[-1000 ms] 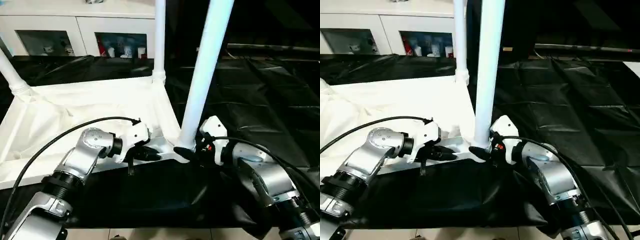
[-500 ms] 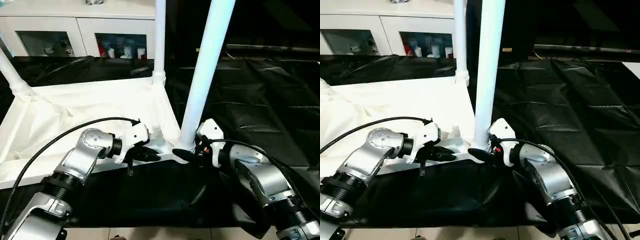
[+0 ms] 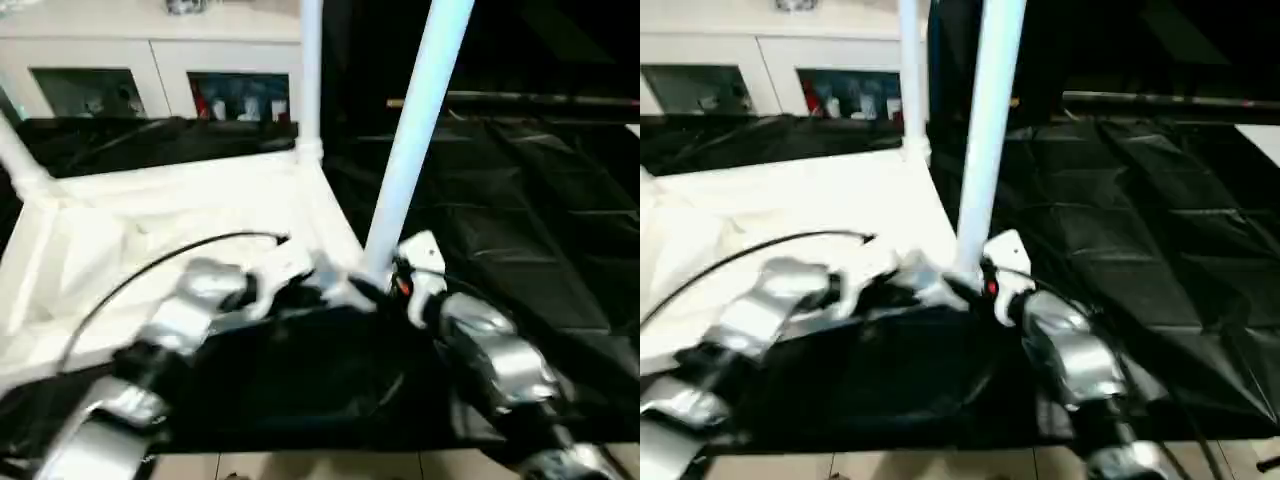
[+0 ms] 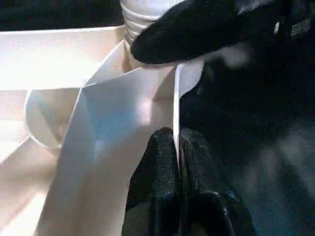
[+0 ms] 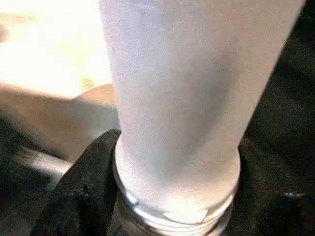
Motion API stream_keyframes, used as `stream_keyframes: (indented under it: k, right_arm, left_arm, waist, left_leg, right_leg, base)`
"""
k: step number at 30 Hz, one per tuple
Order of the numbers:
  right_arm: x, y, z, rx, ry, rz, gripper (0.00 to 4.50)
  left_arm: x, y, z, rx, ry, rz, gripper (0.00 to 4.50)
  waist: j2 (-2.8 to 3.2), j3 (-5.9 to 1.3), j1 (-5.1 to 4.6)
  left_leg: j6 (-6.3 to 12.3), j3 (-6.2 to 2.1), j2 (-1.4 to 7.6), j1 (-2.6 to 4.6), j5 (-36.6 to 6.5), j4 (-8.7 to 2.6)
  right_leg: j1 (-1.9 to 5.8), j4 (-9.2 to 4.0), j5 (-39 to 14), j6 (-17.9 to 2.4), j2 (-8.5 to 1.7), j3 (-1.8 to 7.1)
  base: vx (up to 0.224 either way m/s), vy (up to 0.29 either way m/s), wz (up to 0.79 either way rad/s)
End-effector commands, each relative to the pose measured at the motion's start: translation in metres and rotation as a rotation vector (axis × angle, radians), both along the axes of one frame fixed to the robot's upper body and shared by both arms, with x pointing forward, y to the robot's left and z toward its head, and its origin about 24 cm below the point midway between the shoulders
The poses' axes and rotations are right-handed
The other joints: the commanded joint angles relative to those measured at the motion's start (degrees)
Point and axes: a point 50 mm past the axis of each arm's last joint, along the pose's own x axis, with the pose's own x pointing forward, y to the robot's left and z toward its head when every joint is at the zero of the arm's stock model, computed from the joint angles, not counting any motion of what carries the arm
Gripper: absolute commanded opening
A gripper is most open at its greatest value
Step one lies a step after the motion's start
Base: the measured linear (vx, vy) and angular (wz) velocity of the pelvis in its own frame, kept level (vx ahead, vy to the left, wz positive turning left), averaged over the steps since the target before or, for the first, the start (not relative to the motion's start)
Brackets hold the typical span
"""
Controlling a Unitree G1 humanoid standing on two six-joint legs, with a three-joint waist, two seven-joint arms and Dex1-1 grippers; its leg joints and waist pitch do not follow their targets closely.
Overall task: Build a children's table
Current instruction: Rotate leg to tighten
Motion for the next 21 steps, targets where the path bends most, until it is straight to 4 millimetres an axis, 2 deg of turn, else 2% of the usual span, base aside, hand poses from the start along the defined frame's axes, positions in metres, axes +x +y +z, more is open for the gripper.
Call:
stream_keyframes:
  k: [1,4,9,10,11,12,16,18,19,21]
  right_arm:
    - [-0.005,0.002,-0.020,-0.007,0.092,-0.060,2.75]
    - [0.002,0.019,-0.020,-0.007,0.076,-0.098,2.75]
    - [0.005,0.030,-0.018,0.033,0.057,-0.057,2.75]
    - [0.005,0.030,-0.016,0.051,0.047,-0.042,2.75]
    - [0.005,0.031,-0.013,0.084,0.035,-0.020,3.31]
    - [0.006,0.030,-0.010,0.087,0.015,0.001,3.45]
    - [0.006,0.026,-0.003,0.075,-0.035,0.069,3.65]
    - [-0.002,0.012,0.005,0.022,-0.048,0.226,3.87]
    - [-0.004,0.008,0.006,0.004,-0.049,0.256,3.91]
    - [-0.010,-0.003,0.010,-0.019,-0.041,0.326,3.91]
  left_arm:
    - [0.009,-0.006,0.006,-0.039,-0.044,0.113,0.00]
    - [0.011,-0.026,0.005,-0.038,-0.045,0.135,0.00]
    - [0.008,-0.036,0.004,-0.058,-0.044,0.094,0.00]
    - [0.007,-0.035,0.004,-0.059,-0.039,0.087,0.00]
    - [0.007,-0.032,0.003,-0.057,-0.036,0.085,0.00]
    - [0.007,-0.030,0.002,-0.056,-0.036,0.076,0.00]
    - [0.006,-0.022,0.002,-0.050,-0.039,0.050,0.00]
    - [0.004,-0.008,0.004,-0.048,-0.034,0.007,0.00]
    - [0.003,-0.005,0.004,-0.047,-0.029,-0.003,0.00]
    - [0.001,0.002,0.005,-0.039,-0.027,-0.037,0.00]
  waist:
    - [-0.28,-3.81,-0.40]
    - [-0.37,-3.88,-0.60]
    - [-0.34,-3.92,-0.56]
    - [-0.25,-3.89,-0.58]
    - [-0.33,-3.87,-0.62]
    - [-0.34,-3.92,-0.58]
    - [-0.39,-3.93,-0.64]
    - [-0.60,-3.87,-0.50]
    - [-0.52,-3.77,-0.46]
    - [-0.61,-3.75,-0.44]
  left_leg:
    - [-0.55,1.20,-1.07,-0.35,-11.39,-3.95]
    - [-0.01,1.24,-1.17,-0.39,-11.40,-3.86]
    - [1.51,1.27,-1.22,-0.57,-10.81,-3.81]
    - [1.58,1.25,-1.20,-0.58,-10.97,-3.83]
    - [1.66,1.26,-1.20,-0.58,-11.36,-3.83]
    - [1.90,1.25,-1.20,-0.57,-11.60,-3.83]
    - [2.46,1.25,-1.12,-0.66,-11.40,-3.84]
    - [3.18,1.25,-1.12,-0.66,-11.24,-3.81]
    - [3.34,1.19,-1.04,-0.84,-10.99,-3.91]
    - [3.62,1.25,-1.03,-0.72,-11.13,-3.89]
  right_leg:
    - [3.28,-4.54,-17.51,-8.87,-1.88,1.79]
    - [3.24,-4.57,-16.39,-9.19,-1.89,1.88]
    - [3.44,-4.58,-15.57,-9.28,-1.92,1.81]
    - [3.43,-4.59,-15.70,-9.29,-1.91,1.79]
    - [3.44,-4.67,-16.20,-9.21,-1.89,1.77]
    - [3.47,-4.71,-16.44,-9.19,-1.90,1.76]
    - [3.54,-4.60,-15.31,-9.82,-1.90,1.75]
    - [3.79,-4.72,-15.36,-9.65,-1.73,1.73]
    - [3.86,-4.67,-15.23,-9.61,-1.83,1.76]
    - [3.81,-4.78,-15.82,-9.25,-1.73,1.83]
  base:
    - [0.000,0.000,0.00]
    - [0.000,0.000,0.00]
    - [0.000,0.000,0.00]
    - [0.000,0.000,0.00]
    - [0.000,0.000,0.00]
    - [0.000,0.000,0.00]
    - [0.000,0.000,0.00]
    - [0.000,0.000,0.00]
    - [0.000,0.000,0.00]
    - [0.000,0.000,0.00]
